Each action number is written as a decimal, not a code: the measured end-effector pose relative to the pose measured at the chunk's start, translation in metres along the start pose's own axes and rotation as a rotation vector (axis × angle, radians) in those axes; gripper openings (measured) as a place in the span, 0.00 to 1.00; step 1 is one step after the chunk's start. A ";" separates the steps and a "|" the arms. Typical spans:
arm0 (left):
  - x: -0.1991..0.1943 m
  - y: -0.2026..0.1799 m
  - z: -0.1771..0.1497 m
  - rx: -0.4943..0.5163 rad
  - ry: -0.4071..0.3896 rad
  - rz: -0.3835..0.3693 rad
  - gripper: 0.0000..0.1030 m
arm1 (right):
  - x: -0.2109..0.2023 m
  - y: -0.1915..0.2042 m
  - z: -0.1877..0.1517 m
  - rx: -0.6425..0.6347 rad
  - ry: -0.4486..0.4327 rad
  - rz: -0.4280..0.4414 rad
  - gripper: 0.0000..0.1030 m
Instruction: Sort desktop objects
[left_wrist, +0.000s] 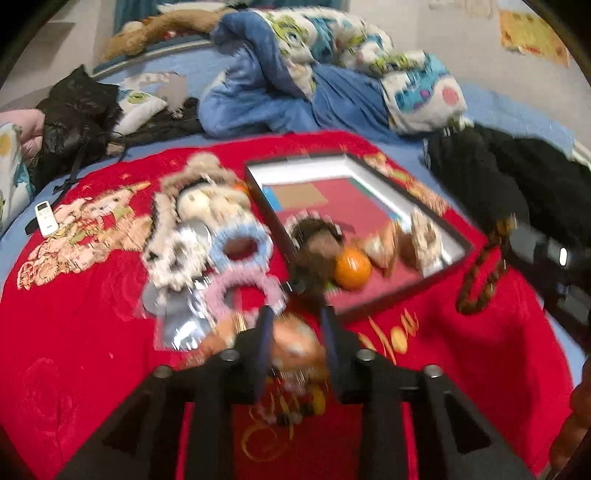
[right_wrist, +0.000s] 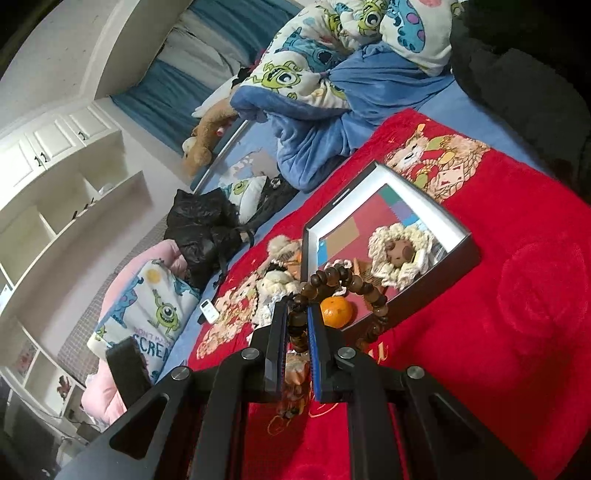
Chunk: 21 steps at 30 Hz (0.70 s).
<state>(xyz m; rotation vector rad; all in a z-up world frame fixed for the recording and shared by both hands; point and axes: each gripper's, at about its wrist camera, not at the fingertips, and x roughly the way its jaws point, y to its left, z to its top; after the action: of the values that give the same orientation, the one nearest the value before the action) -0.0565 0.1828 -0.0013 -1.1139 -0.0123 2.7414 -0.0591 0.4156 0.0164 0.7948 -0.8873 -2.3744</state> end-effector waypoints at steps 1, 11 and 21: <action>0.003 -0.001 -0.004 -0.005 0.030 -0.018 0.30 | 0.001 0.002 -0.002 -0.006 0.005 0.000 0.12; 0.025 0.006 -0.030 -0.042 0.219 0.021 0.39 | -0.002 0.005 -0.012 -0.003 0.017 0.008 0.12; 0.037 0.002 -0.033 -0.003 0.172 -0.017 0.38 | -0.005 0.001 -0.010 0.012 0.009 0.003 0.12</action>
<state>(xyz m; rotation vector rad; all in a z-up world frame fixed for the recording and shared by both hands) -0.0601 0.1854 -0.0510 -1.3402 -0.0028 2.6217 -0.0488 0.4132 0.0129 0.8077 -0.8986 -2.3629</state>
